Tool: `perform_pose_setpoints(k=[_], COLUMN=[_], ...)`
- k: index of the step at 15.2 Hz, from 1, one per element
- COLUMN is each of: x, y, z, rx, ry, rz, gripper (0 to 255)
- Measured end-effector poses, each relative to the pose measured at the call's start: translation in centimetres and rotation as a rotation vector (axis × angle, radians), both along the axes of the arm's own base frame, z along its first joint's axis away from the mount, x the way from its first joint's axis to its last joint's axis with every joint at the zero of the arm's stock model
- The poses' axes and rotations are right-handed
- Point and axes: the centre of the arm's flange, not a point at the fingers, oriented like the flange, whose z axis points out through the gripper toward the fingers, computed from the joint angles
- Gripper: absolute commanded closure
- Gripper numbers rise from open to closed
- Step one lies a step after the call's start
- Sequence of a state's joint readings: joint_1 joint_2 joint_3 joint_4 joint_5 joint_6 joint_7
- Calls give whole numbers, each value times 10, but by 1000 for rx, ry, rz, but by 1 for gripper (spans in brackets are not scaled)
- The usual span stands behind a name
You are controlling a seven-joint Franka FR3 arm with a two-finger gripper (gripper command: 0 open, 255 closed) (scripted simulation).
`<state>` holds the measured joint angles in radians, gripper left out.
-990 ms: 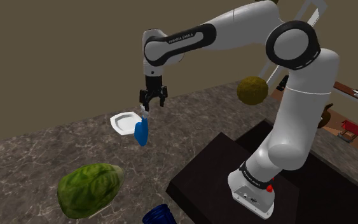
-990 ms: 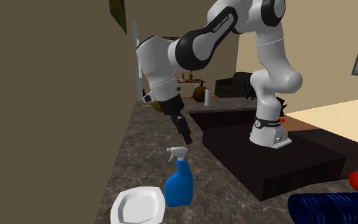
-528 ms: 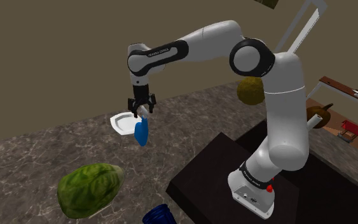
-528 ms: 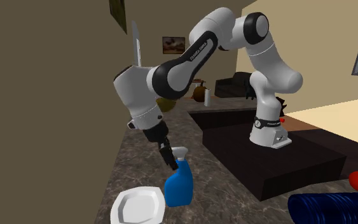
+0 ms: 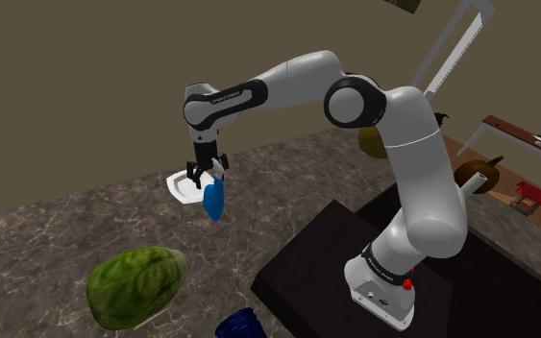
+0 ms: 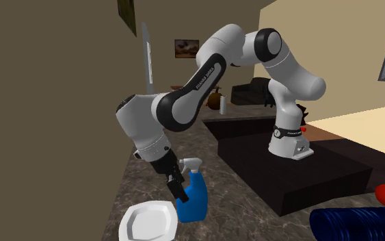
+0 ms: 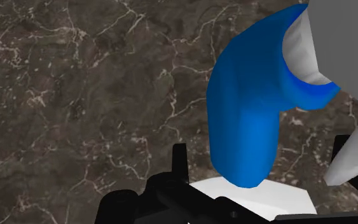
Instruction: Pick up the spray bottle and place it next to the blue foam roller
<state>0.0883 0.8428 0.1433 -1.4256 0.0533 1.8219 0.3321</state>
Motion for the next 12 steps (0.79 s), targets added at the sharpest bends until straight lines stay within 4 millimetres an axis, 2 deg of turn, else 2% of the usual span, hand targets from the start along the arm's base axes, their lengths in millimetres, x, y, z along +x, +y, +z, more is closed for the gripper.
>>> perform_pose_setpoints(k=[3,9,10,12], x=[-6,-8,-8,-8], y=[0,1,1,1], z=[-14,-16,-16,-16], rx=[0,0,0,0], ry=[0,0,0,0], rz=[0,0,0,0], gripper=[0,0,255,255])
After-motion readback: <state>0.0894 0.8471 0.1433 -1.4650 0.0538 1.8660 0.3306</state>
